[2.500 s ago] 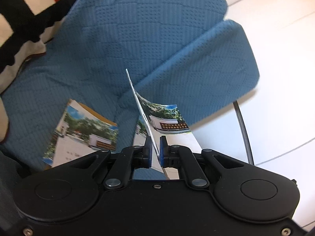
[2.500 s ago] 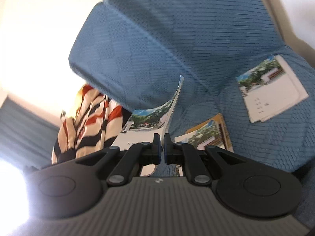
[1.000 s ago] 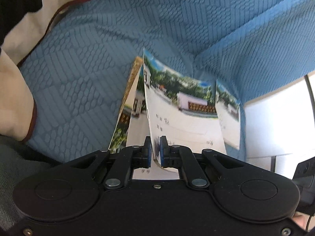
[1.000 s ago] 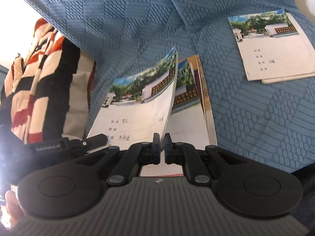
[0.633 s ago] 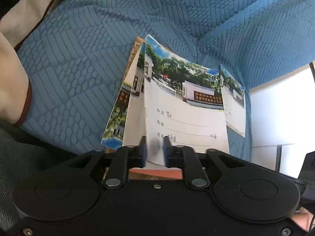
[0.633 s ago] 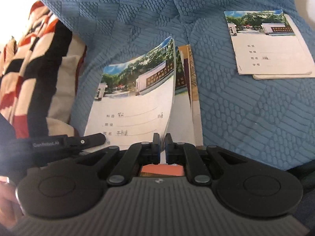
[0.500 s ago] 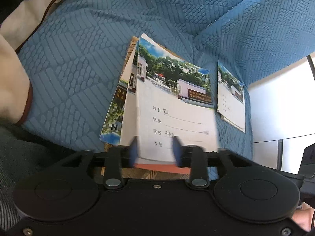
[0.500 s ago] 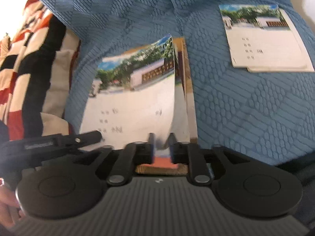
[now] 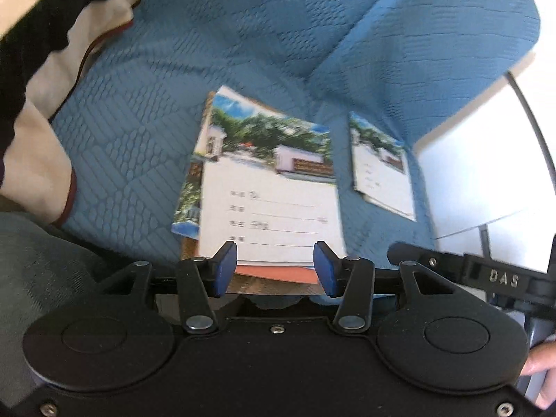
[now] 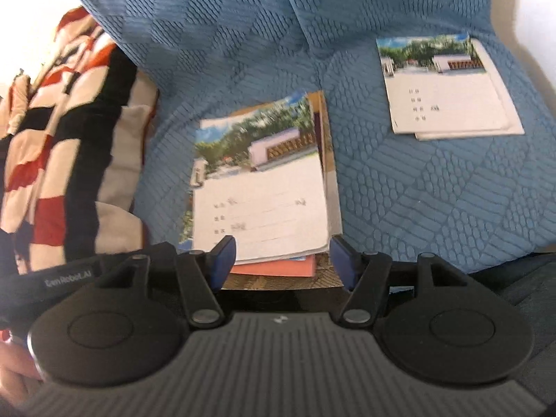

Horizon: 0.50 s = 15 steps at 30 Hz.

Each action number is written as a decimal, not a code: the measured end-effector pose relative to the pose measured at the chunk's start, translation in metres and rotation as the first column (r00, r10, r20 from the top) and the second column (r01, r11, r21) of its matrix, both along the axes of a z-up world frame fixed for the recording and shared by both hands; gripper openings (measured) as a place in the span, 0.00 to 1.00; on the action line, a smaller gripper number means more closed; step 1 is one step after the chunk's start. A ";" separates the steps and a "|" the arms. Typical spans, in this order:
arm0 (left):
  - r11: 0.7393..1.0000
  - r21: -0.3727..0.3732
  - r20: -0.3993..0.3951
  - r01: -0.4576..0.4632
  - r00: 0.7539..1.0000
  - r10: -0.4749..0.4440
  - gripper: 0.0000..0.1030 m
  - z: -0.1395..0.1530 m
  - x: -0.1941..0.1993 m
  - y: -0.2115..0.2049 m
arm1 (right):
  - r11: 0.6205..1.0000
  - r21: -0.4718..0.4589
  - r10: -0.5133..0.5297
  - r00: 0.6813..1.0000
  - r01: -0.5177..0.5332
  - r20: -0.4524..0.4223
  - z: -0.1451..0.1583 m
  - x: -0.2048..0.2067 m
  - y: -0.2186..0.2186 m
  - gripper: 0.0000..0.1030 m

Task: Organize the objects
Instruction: 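Raise both open grippers away from the book stack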

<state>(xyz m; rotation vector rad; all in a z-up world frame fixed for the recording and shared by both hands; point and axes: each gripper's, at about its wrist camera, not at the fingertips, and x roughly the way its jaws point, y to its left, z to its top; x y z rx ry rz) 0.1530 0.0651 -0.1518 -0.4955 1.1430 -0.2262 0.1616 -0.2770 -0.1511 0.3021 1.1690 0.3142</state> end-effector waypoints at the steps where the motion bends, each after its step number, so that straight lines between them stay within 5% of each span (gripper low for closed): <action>1: 1.000 0.007 0.018 0.002 1.000 -0.002 0.46 0.008 -0.004 -0.002 | 1.000 0.002 0.001 1.000 -0.001 0.017 0.006 -0.002 -0.001 0.60; 15: 0.996 0.063 0.260 0.056 0.963 -0.071 0.56 0.111 -0.048 -0.041 | 0.998 0.064 -0.022 0.966 0.006 0.256 0.094 -0.051 -0.030 0.61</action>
